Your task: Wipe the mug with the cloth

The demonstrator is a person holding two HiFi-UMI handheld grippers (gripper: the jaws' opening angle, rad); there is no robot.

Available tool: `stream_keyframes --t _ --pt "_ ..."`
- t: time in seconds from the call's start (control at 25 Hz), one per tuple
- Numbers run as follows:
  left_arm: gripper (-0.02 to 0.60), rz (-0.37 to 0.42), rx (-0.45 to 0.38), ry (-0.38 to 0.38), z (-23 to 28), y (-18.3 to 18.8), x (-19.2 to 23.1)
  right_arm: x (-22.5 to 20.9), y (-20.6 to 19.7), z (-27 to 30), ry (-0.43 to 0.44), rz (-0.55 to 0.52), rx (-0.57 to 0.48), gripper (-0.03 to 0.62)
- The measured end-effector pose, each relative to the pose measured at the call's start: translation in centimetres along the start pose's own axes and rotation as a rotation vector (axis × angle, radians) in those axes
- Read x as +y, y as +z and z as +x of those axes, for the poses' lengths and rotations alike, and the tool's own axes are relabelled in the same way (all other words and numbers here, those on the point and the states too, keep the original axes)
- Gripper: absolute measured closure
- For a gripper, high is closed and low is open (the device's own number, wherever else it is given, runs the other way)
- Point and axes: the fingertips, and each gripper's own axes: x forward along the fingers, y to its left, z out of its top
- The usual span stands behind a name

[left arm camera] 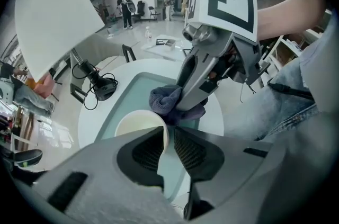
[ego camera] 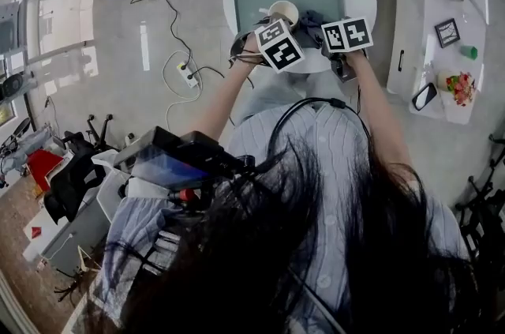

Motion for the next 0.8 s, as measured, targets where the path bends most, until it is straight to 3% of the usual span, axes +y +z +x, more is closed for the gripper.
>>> stream_keyframes --t 0.16,0.48,0.6,0.8 --pt "0.535 -0.039 0.017 0.088 0.7 0.0 0.9 0.1 0.1 0.3 0.025 -0.032 0.022 0.495" --pt "0.537 0.007 0.085 0.169 1.5 -0.8 1.3 0.5 0.3 0.5 0.042 -0.065 0.047 0.496" --pt "0.537 0.043 0.097 0.173 1.7 -0.9 1.4 0.4 0.4 0.5 0.043 -0.075 0.052 0.495" --pt "0.537 0.156 0.109 0.115 1.7 -1.5 0.9 0.3 0.4 0.7 0.030 -0.099 0.066 0.496"
